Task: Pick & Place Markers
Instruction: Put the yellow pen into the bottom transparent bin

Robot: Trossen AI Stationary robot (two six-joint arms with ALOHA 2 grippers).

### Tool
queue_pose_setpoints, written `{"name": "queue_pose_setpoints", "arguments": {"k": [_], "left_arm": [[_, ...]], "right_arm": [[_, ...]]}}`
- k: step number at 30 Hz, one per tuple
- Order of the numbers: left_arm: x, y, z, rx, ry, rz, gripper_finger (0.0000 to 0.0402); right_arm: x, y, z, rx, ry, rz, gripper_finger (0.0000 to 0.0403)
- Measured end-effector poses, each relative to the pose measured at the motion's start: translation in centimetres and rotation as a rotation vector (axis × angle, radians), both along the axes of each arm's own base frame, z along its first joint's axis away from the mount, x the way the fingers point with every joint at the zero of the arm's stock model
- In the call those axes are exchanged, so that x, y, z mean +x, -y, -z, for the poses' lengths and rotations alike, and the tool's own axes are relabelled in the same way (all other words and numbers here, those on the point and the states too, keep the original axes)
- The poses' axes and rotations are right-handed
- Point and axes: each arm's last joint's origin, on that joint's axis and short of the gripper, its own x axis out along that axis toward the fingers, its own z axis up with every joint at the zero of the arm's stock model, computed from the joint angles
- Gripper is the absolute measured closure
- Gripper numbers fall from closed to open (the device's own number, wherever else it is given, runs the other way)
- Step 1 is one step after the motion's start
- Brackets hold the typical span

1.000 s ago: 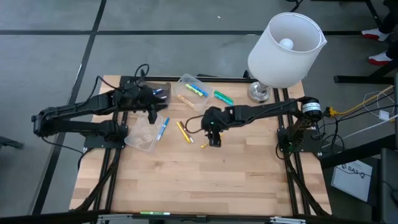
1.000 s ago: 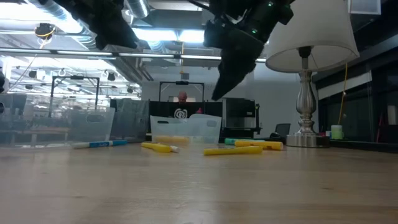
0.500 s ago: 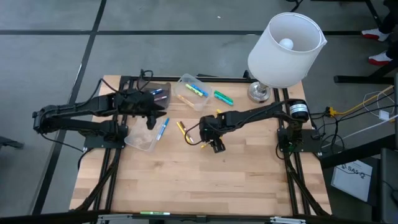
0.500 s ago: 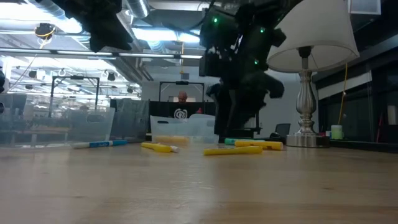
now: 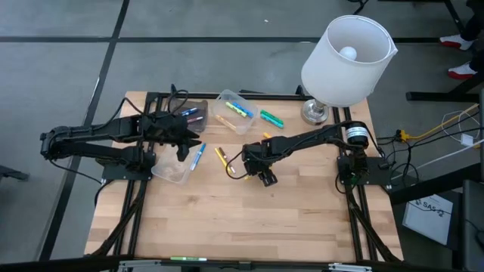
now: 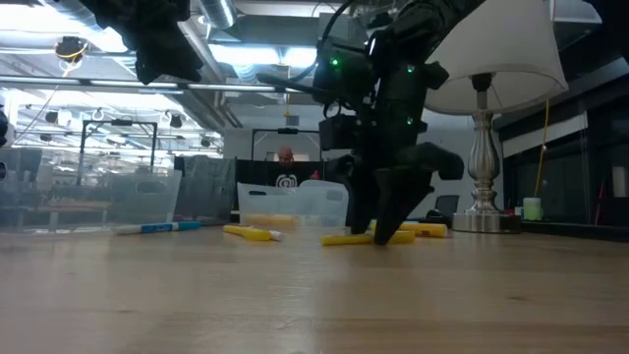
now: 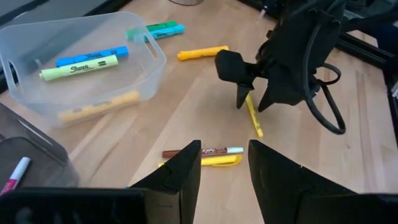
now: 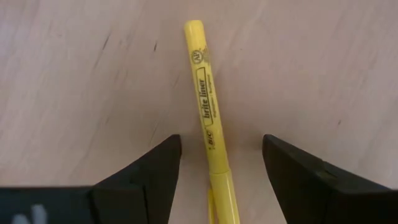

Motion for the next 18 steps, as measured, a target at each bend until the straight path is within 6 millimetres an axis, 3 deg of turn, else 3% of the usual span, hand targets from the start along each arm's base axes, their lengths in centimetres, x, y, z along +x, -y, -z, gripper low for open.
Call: {"name": "queue_pose_setpoints", "arguments": {"k": [5,14,18], "left_arm": [[0.00,0.02,0.01,0.001,-0.001,0.000,0.0274],[0.00,0.02,0.01,0.003,-0.002,0.000,0.0274],[-0.01,0.00,0.01,0.008,-0.003,-0.006,0.0274]], "right_arm": [[-0.04,0.00,0.09,0.000,-0.006,0.000,0.0217],[-0.12,-0.03,0.23,-0.004,-0.014,0.003,0.0353],[-0.09,-0.02,0.24,-0.003,-0.013,0.014,0.0378]]}}
